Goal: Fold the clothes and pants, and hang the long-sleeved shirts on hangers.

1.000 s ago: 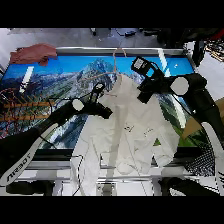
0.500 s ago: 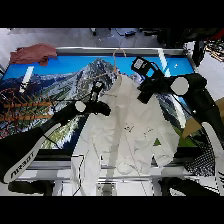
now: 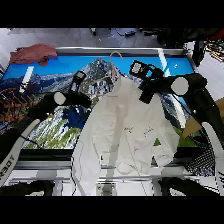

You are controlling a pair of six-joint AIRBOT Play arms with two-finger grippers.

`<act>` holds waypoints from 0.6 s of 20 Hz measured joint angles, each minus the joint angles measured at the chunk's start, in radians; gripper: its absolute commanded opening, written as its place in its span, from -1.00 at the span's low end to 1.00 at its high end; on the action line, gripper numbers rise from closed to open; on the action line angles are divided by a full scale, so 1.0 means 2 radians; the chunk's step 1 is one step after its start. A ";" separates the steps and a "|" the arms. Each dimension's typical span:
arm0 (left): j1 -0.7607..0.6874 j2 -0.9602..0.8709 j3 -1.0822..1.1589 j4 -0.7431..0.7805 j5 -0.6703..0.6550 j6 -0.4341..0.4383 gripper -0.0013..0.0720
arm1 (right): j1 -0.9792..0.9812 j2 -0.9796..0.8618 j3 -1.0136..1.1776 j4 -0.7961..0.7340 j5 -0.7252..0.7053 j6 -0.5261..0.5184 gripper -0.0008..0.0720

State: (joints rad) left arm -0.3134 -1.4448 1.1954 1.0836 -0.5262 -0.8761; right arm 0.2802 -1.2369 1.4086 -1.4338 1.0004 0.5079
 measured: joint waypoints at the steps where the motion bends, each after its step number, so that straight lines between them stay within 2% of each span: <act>1: 0.007 0.008 0.000 0.000 -0.003 0.000 -0.84 | 0.000 0.000 0.000 0.001 -0.001 -0.003 -0.83; 2: 0.012 0.013 0.000 -0.005 -0.009 0.000 -0.82 | 0.000 0.000 0.000 0.001 -0.002 -0.006 -0.83; 3: 0.015 0.016 0.000 -0.017 -0.022 0.003 -0.67 | 0.000 0.000 0.000 0.001 -0.002 -0.009 -0.83; 4: 0.016 0.017 -0.002 -0.037 -0.039 0.012 0.03 | 0.000 0.000 0.000 0.003 -0.004 -0.011 -0.83; 5: 0.014 0.015 -0.004 -0.061 -0.057 0.023 0.23 | 0.000 0.000 0.000 0.004 -0.007 -0.011 -0.83; 9: -0.007 -0.013 -0.014 -0.146 -0.099 0.056 0.24 | 0.000 0.000 0.000 0.006 -0.013 -0.013 -0.83; 12: -0.029 -0.043 -0.017 -0.185 -0.095 0.066 0.24 | 0.000 0.000 0.000 0.008 -0.016 -0.012 -0.83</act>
State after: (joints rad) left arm -0.3721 -1.5311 1.1622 0.7143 -0.7166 -0.7441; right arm 0.2802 -1.2369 1.4090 -1.4178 0.9688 0.4831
